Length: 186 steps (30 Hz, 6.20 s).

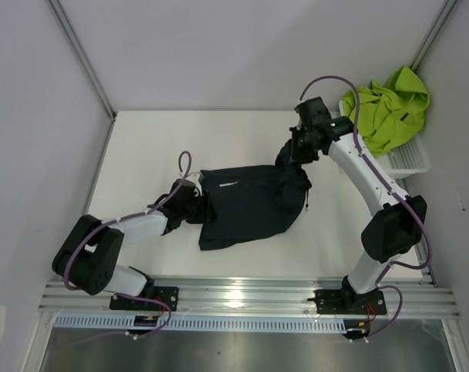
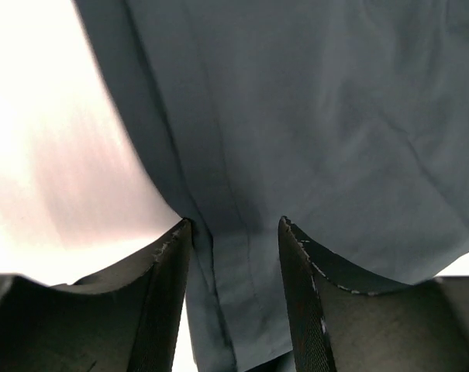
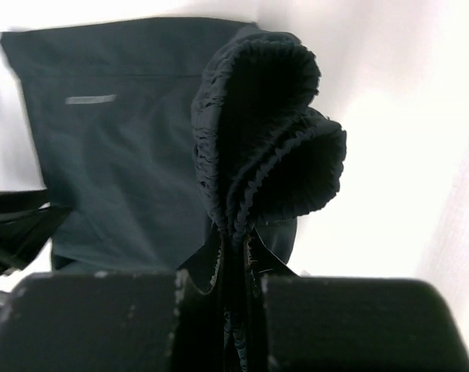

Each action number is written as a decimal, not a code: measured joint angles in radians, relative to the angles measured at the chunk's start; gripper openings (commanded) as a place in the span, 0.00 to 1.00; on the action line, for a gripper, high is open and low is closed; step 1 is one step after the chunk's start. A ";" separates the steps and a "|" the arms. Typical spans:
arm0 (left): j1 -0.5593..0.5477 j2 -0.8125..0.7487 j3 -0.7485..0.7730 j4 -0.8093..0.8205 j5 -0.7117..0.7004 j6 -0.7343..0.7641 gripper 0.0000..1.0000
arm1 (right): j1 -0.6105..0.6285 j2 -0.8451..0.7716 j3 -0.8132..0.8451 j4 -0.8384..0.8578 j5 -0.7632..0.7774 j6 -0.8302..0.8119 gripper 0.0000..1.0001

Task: Fold and stack the shorts
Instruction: Fold the shorts

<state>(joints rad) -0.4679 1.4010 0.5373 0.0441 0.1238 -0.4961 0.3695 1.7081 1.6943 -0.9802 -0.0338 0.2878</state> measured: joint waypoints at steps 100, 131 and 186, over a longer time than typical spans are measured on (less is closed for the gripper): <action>0.065 -0.235 0.079 -0.109 0.013 -0.122 0.60 | 0.396 0.101 -0.612 1.184 -0.169 0.575 0.15; 0.067 -0.407 0.050 -0.157 -0.007 -0.106 0.68 | 0.248 0.093 -0.313 0.857 -0.137 0.288 0.79; 0.005 0.262 0.258 0.056 0.040 0.012 0.58 | 0.369 0.092 -0.768 1.092 -0.257 0.395 0.71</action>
<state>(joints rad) -0.4633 1.6634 0.7952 0.0998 0.1642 -0.4843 0.7387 1.7996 0.9268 0.1120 -0.2909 0.6830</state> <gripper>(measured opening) 0.565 0.386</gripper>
